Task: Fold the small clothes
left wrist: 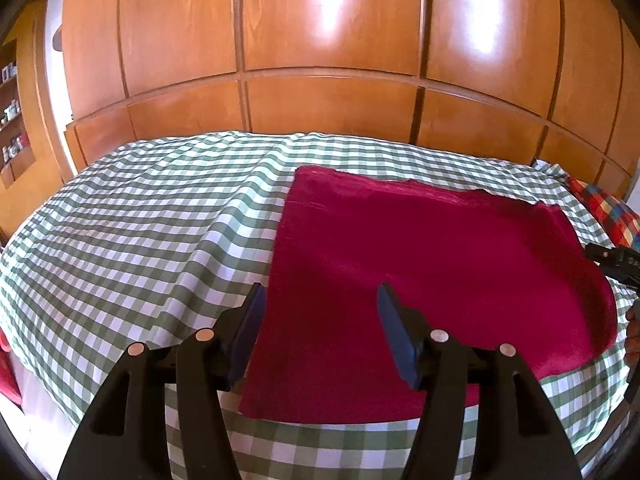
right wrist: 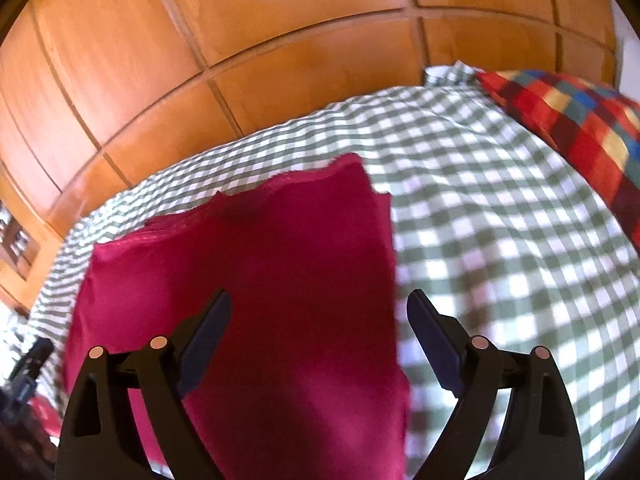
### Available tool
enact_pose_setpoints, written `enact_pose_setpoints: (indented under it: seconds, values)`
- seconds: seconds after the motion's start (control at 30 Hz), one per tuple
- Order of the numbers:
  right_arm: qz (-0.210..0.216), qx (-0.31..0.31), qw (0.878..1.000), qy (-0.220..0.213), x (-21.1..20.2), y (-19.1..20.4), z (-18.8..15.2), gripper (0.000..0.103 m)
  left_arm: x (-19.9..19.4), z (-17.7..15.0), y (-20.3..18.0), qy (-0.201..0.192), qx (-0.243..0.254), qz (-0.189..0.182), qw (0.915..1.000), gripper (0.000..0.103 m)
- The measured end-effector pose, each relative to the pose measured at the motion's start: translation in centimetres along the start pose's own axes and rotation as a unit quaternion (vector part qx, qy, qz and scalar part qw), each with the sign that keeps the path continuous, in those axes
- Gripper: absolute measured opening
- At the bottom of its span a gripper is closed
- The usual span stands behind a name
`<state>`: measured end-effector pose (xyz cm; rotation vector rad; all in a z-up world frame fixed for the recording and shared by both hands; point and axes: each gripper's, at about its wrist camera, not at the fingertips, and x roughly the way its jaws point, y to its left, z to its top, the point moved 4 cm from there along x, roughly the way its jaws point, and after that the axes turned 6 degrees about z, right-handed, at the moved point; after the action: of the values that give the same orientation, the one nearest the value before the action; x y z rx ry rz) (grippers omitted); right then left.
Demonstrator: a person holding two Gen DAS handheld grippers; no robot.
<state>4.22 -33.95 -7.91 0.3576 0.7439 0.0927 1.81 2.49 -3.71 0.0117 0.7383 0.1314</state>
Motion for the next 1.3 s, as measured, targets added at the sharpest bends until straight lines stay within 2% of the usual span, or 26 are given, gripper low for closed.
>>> enact_pose_setpoints:
  seconds: [0.2, 0.33, 0.53, 0.6, 0.67, 0.77, 0.87, 1.03, 1.3]
  values:
    - [0.04, 0.046, 0.998, 0.007, -1.9, -2.9, -1.6, 0.088, 0.4, -0.3, -1.9, 0.006, 0.025, -0.024, 0.9994, 0.061]
    - [0.089, 0.079, 0.992, 0.03, -1.0, -3.8, -2.9, 0.088, 1.3, -0.9, -3.8, 0.027, 0.043, -0.065, 0.9966, 0.062]
    - [0.127, 0.098, 0.986, 0.042, 0.5, -4.2, -3.3, 0.088, 2.0, -1.4, -5.5, 0.045, 0.051, -0.115, 0.991, 0.062]
    - [0.16, 0.099, 0.981, 0.053, 0.5, -3.7, -3.4, 0.081, 2.5, -1.5, -5.8, 0.049, 0.063, -0.112, 0.9905, 0.062]
    - [0.171, 0.089, 0.979, 0.067, 0.6, -3.0, -3.7, 0.073, 3.0, -1.6, -5.9, 0.054, 0.069, -0.111, 0.9899, 0.062]
    - [0.176, 0.084, 0.977, 0.082, 1.3, -2.4, -4.1, 0.044, 3.7, -1.6, -5.7, 0.065, 0.062, -0.118, 0.989, 0.062]
    - [0.175, 0.08, 0.978, 0.083, 1.4, -1.5, -4.2, 0.032, 4.0, -1.6, -6.0, 0.066, 0.065, -0.116, 0.9889, 0.062]
    - [0.175, 0.061, 0.981, 0.063, -0.1, 0.7, -2.8, 0.029, 3.5, -0.7, -5.4, 0.06, 0.056, -0.117, 0.9897, 0.059]
    - [0.186, 0.0, 0.982, 0.047, -2.2, 6.6, 0.1, 0.027, 3.2, -0.1, -2.5, 0.052, 0.036, -0.081, 0.9946, 0.057]
